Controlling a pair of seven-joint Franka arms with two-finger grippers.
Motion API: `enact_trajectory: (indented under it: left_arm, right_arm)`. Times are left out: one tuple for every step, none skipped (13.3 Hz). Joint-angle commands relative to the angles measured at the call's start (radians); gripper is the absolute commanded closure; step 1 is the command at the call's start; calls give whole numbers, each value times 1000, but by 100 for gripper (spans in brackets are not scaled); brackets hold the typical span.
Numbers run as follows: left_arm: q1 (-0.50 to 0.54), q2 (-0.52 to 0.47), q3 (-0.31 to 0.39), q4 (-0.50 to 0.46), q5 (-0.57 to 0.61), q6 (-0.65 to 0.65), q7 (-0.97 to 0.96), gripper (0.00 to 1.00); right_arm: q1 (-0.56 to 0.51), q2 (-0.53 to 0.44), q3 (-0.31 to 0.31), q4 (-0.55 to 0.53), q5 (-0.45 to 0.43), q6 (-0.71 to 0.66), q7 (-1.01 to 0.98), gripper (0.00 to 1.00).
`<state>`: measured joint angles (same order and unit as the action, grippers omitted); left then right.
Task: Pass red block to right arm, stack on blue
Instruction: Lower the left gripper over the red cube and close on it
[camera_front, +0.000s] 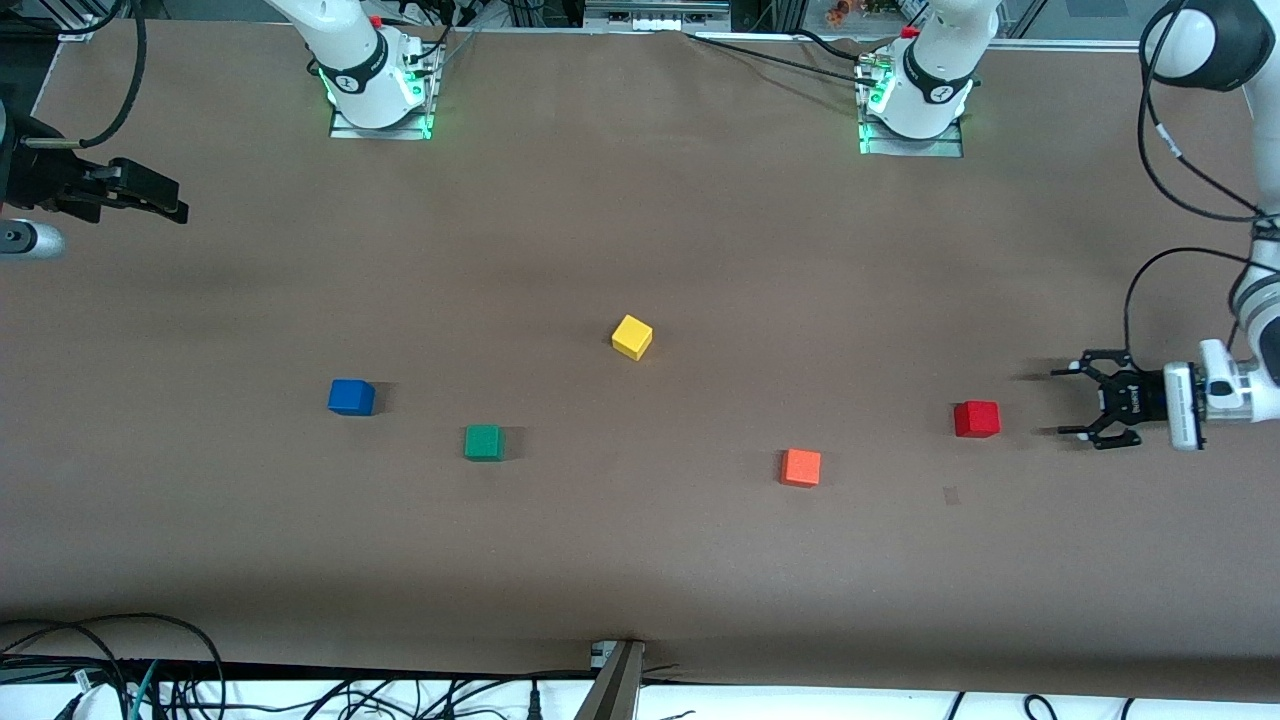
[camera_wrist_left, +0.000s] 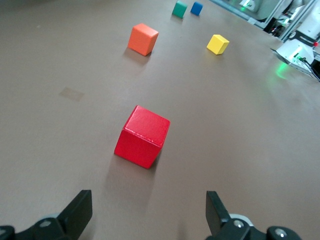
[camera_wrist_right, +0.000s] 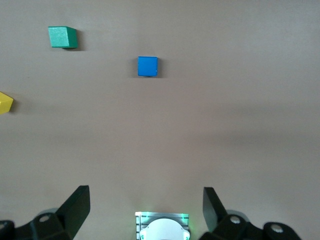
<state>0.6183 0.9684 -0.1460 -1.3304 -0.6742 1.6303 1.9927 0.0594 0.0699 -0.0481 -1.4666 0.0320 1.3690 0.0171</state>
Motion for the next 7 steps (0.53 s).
enact_trajectory:
  left_arm:
    - [-25,46,3,50,-57,-17,141,0]
    - [-28,50,3,48,-80,-20,181,0]
    - [-41,61,3,50,-97,-23,223,0]
    - [-49,64,3,48,-119,-23,260,0]
    - [-60,72,3,50,-136,-23,290,0]
    - [-68,76,3,48,-157,-24,311,0]
    - [-69,85,3,48,-168,-24,323,0]
  right_arm:
    - [-3,8,-1,20,22,-4,-2,0]
    - [-1,8,-1,19,22,-5,-2,0]
    - [-1,8,-1,20,20,-5,-2,0]
    - [-1,8,-1,19,22,-5,-2,0]
    - [-1,8,-1,20,22,-5,-2,0]
    - [-1,8,-1,19,22,-5,-2,0]
    - [-1,10,-1,18,23,-5,0,0]
